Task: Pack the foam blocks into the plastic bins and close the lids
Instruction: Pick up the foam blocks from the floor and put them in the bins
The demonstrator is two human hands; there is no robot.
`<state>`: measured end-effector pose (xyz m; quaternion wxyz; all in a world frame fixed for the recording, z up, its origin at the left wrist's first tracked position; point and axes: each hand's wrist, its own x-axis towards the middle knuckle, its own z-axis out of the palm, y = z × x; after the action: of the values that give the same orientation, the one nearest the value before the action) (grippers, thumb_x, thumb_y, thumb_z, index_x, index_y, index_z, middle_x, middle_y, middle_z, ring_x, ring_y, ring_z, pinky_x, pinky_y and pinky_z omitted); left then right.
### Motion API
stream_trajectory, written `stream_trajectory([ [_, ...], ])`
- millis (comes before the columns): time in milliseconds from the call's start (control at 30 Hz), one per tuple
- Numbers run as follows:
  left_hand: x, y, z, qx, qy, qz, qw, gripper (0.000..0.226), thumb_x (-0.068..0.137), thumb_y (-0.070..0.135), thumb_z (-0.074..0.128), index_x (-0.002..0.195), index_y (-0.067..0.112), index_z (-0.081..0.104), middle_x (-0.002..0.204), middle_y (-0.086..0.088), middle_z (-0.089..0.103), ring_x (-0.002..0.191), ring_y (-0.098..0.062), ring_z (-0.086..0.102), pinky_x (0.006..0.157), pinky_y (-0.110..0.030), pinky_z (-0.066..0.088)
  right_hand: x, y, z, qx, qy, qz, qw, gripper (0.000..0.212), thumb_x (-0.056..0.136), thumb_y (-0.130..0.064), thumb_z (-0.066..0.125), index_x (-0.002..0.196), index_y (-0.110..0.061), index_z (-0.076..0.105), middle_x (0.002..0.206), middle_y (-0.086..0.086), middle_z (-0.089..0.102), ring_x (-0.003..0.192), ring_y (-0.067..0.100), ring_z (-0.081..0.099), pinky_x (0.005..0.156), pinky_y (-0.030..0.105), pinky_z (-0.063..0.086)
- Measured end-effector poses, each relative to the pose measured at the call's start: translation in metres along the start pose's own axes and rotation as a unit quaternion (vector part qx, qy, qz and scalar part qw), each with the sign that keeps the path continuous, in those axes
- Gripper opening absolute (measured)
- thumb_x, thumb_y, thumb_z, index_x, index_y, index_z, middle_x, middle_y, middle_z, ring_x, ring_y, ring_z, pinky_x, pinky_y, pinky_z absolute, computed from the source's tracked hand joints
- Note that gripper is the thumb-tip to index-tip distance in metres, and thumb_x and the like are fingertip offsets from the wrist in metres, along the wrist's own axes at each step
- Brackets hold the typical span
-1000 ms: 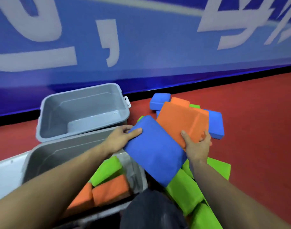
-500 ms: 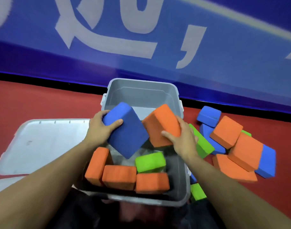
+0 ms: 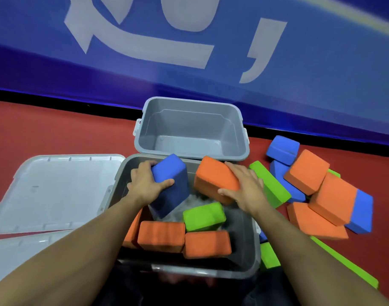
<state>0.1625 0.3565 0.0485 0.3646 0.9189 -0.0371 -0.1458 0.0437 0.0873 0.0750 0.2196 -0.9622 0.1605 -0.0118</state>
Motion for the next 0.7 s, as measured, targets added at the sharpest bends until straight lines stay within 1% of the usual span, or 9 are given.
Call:
stream_trajectory([
  [67,-0.001,-0.002,0.007,0.017,-0.024,-0.006,1.0,0.078,0.075,0.053,0.082,0.137,0.025,0.044,0.139,0.003,0.045,0.132,-0.027,0.034,0.104,-0.054,0.036,-0.002,0.006,0.007,-0.022,-0.016,0.02,0.999,0.087,0.08,-0.052,0.077,0.154,-0.042,0.033,0.156,-0.016,0.037,0.142,0.016,0.03,0.105,0.039,0.026],
  [133,-0.002,-0.004,0.015,0.031,-0.049,-0.004,0.998,0.076,0.077,0.051,0.081,0.138,0.025,0.043,0.141,0.002,0.044,0.133,-0.028,0.033,0.104,-0.053,0.035,-0.002,0.01,0.012,-0.019,-0.013,0.055,0.998,0.085,0.082,-0.05,0.076,0.155,-0.041,0.032,0.158,-0.016,0.035,0.143,0.016,0.029,0.105,0.038,0.026],
  [233,-0.001,-0.006,0.023,0.077,-0.1,-0.002,0.992,0.078,0.082,0.05,0.077,0.144,0.023,0.039,0.145,-0.003,0.04,0.135,-0.03,0.032,0.11,-0.05,0.034,0.002,0.015,0.02,0.014,-0.007,0.098,0.995,0.082,0.086,-0.046,0.074,0.156,-0.036,0.032,0.162,-0.013,0.029,0.149,0.016,0.022,0.111,0.043,0.027],
  [300,0.001,-0.008,0.028,0.137,-0.169,-0.006,0.976,0.085,0.086,0.053,0.072,0.153,0.018,0.032,0.152,-0.009,0.036,0.14,-0.035,0.031,0.116,-0.044,0.029,0.005,0.016,0.028,0.035,-0.027,0.116,0.992,0.083,0.089,-0.048,0.071,0.158,-0.032,0.029,0.167,-0.009,0.021,0.153,0.016,0.016,0.117,0.049,0.027],
  [367,0.0,-0.012,0.033,0.185,-0.234,-0.02,0.954,0.092,0.088,0.057,0.068,0.159,0.019,0.023,0.158,-0.011,0.027,0.146,-0.038,0.025,0.119,-0.043,0.024,0.005,0.017,0.035,0.048,-0.044,0.12,0.991,0.085,0.09,-0.051,0.069,0.159,-0.031,0.025,0.168,-0.008,0.019,0.155,0.017,0.015,0.119,0.052,0.027],
  [400,0.0,-0.014,0.036,0.197,-0.25,-0.023,0.948,0.093,0.088,0.059,0.066,0.16,0.02,0.02,0.159,-0.011,0.024,0.147,-0.039,0.024,0.12,-0.043,0.022,0.006,0.017,0.038,0.056,-0.05,0.118,0.99,0.084,0.09,-0.052,0.068,0.16,-0.03,0.025,0.168,-0.007,0.02,0.155,0.018,0.016,0.12,0.052,0.026],
  [433,0.001,-0.015,0.037,0.202,-0.254,-0.024,0.946,0.092,0.089,0.06,0.065,0.159,0.021,0.02,0.16,-0.011,0.024,0.147,-0.039,0.024,0.121,-0.043,0.022,0.006,0.017,0.039,0.065,-0.055,0.117,0.99,0.083,0.091,-0.051,0.068,0.16,-0.029,0.026,0.168,-0.006,0.021,0.155,0.019,0.018,0.121,0.051,0.025],
  [567,0.001,-0.007,0.036,0.184,-0.236,-0.01,0.954,0.085,0.092,0.058,0.062,0.159,0.02,0.025,0.16,-0.012,0.027,0.147,-0.037,0.029,0.121,-0.044,0.024,0.006,0.02,0.041,0.087,-0.068,0.117,0.987,0.08,0.092,-0.045,0.068,0.158,-0.022,0.03,0.166,0.0,0.028,0.152,0.02,0.025,0.122,0.045,0.026],
  [700,0.0,-0.001,0.038,0.171,-0.232,0.007,0.958,0.084,0.091,0.062,0.061,0.158,0.023,0.028,0.158,-0.013,0.03,0.146,-0.035,0.031,0.12,-0.047,0.027,0.003,0.023,0.039,0.102,-0.074,0.12,0.985,0.079,0.092,-0.043,0.07,0.157,-0.019,0.033,0.163,0.004,0.034,0.15,0.02,0.031,0.122,0.038,0.027],
])
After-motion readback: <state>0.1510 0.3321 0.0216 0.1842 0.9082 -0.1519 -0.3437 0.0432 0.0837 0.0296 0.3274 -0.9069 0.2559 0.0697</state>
